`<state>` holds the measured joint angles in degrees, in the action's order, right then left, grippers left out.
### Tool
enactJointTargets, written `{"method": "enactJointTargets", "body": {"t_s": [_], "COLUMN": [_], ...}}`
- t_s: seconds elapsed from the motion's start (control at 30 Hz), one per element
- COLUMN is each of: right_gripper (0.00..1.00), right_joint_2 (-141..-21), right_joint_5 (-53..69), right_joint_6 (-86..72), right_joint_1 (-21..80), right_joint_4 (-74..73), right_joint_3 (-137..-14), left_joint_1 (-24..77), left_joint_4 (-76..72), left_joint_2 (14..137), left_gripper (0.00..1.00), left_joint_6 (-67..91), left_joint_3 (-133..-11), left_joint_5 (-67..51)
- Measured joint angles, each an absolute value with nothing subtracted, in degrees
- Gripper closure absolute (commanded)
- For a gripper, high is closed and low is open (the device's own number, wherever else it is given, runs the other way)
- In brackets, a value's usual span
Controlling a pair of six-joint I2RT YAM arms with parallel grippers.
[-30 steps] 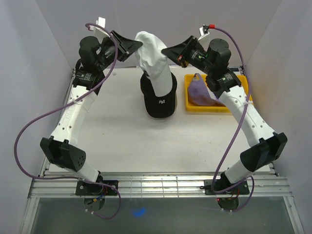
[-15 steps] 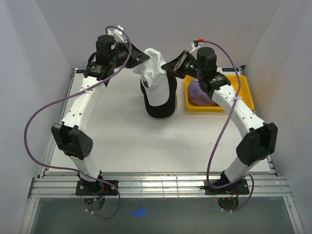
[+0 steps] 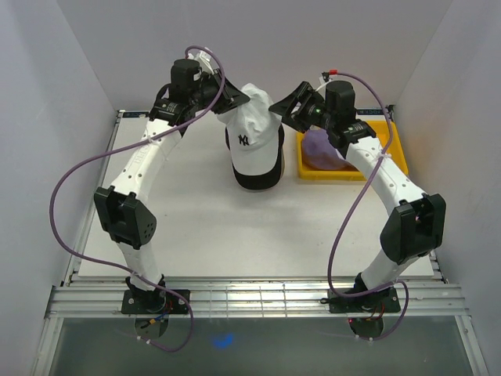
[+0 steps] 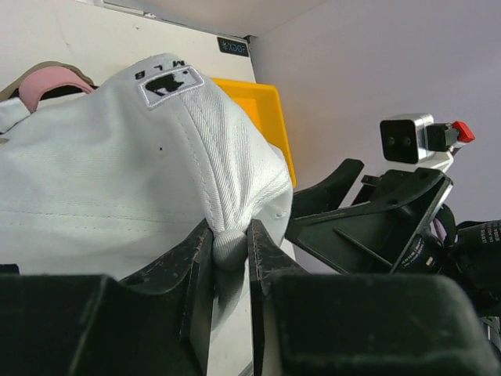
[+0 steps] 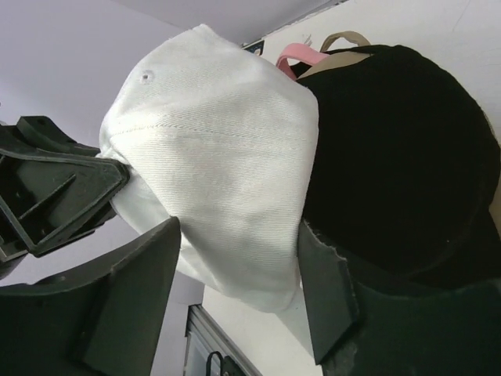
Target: Stack the hats
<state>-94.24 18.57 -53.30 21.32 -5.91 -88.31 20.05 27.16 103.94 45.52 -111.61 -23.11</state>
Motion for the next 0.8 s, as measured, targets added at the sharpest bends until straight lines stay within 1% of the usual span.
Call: {"method": "enactJointTargets", "body": {"t_s": [0.03,0.17,0.43,0.7,0.8], "right_gripper": [0.27,0.21,0.21,0.2,0.18], "right_joint_2": [-94.24,-93.93,-91.57,-86.85,-86.8], "right_joint_5": [18.65,19.49,21.58,26.96,28.73], "right_joint_6": [-53.01,-52.38,-52.16,-52.12,-52.05], "right_joint_1": [21.02,20.12,18.26,18.06,18.06], "right_joint_4": [-5.89,-4.56,-2.39,9.21,13.54], "right_joint_3": [-88.07,-84.86,-75.44,-63.92,-61.01], "left_joint_1": [20.08,20.08,20.08,20.12,20.25], "left_joint_4": [27.27,27.49,27.64,27.86,27.86], "left_joint_2": [104.47,106.1,107.44,107.44,107.44], "left_gripper": [0.91,0.91,0.91,0.92,0.93], "left_joint_6": [45.47,45.47,45.52,46.09,46.28], "left_joint_3": [-111.92,-113.25,-114.02,-114.5,-114.5], "left_joint_5": [-23.09,-23.07,-23.05,-23.11,-23.14]}}
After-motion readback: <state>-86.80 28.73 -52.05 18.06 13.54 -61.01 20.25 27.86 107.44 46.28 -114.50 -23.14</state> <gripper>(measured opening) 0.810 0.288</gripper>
